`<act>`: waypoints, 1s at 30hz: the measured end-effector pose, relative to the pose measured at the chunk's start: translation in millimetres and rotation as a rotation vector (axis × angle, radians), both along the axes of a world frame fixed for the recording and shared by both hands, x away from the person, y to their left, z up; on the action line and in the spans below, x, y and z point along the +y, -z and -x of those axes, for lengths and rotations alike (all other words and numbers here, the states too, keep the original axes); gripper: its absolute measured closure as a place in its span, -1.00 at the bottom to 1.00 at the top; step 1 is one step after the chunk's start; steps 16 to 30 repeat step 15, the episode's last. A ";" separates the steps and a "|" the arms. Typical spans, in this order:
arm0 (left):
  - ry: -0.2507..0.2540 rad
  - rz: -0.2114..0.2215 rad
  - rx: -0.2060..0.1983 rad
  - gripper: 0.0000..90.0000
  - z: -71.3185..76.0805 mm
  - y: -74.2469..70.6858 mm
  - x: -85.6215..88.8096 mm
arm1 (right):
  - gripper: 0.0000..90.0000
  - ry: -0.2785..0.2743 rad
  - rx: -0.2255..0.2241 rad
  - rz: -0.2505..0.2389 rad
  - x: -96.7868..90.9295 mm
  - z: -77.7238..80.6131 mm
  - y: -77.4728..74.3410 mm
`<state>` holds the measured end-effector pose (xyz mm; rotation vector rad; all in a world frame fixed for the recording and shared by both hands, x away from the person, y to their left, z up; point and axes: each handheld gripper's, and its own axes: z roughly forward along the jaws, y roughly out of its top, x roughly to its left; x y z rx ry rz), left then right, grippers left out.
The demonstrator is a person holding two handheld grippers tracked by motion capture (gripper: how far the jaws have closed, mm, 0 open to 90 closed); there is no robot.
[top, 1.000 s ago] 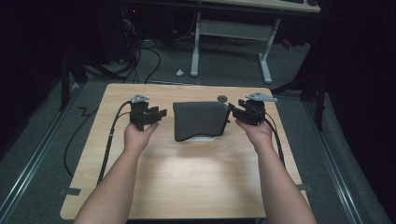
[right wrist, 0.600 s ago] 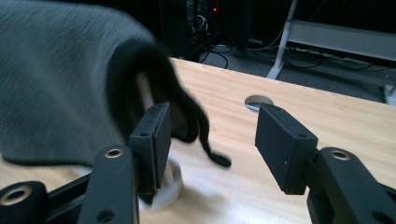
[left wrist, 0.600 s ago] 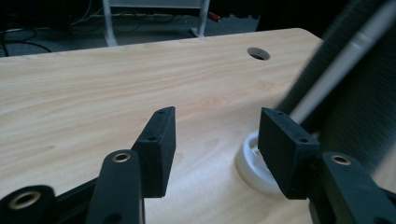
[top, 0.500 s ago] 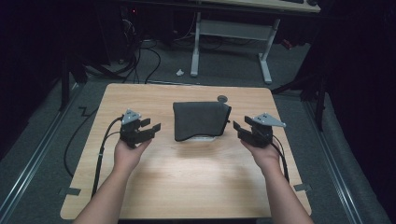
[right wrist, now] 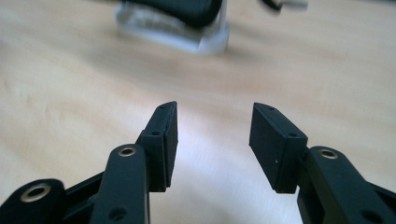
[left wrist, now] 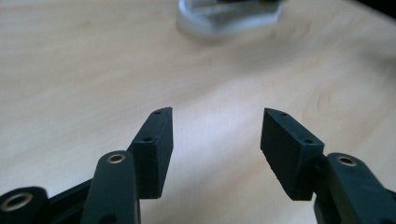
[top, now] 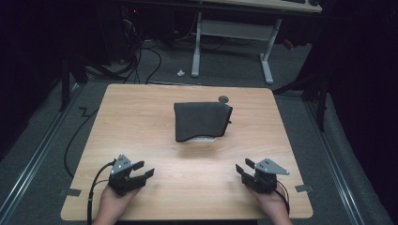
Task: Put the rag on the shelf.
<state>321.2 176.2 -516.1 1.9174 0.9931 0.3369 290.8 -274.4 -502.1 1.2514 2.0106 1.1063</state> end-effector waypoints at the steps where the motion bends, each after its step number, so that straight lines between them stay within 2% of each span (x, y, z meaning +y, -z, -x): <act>1: -0.019 -0.015 0.010 -0.01 17.1 8.9 5.5 | 0.15 0.012 0.010 0.009 1.2 7.2 3.6; 2: -0.019 -0.015 0.010 0.00 17.1 8.9 5.5 | 0.15 0.012 0.010 0.009 1.2 7.2 3.6; 3: -0.018 -0.025 0.031 0.00 24.0 12.4 6.0 | 0.13 0.029 0.013 0.009 2.1 14.7 7.3; 4: -0.016 -0.054 0.042 0.02 28.6 13.2 3.4 | 0.13 0.039 0.013 0.004 2.8 22.2 11.4; 5: -0.005 -0.069 0.037 -0.01 31.8 12.1 0.3 | 0.09 0.013 0.032 0.026 7.1 30.4 16.4; 6: 0.007 -0.060 0.026 -0.01 33.4 10.4 -2.0 | 0.09 0.013 0.032 0.026 7.1 30.4 16.4; 7: 0.021 -0.053 0.016 -0.01 32.4 8.0 -5.6 | 0.08 0.002 0.013 0.053 8.9 30.8 15.4; 8: 0.028 -0.055 0.013 -0.02 31.4 8.2 -7.6 | 0.08 0.008 0.013 0.058 8.5 29.2 15.3; 11: 0.030 -0.067 0.016 -0.02 28.3 10.5 -8.6 | 0.06 0.029 0.033 0.036 4.3 25.4 17.8; 13: 0.027 -0.063 0.020 -0.02 27.8 10.8 -7.5 | 0.05 0.031 0.034 0.035 3.0 24.8 18.7; 14: 0.021 -0.044 0.029 -0.02 26.9 10.2 -3.5 | 0.04 0.036 0.040 0.037 0.5 23.8 20.6; 30: 0.021 -0.044 0.029 -0.02 26.9 10.2 -3.5 | 0.04 0.036 0.040 0.037 0.5 23.8 20.6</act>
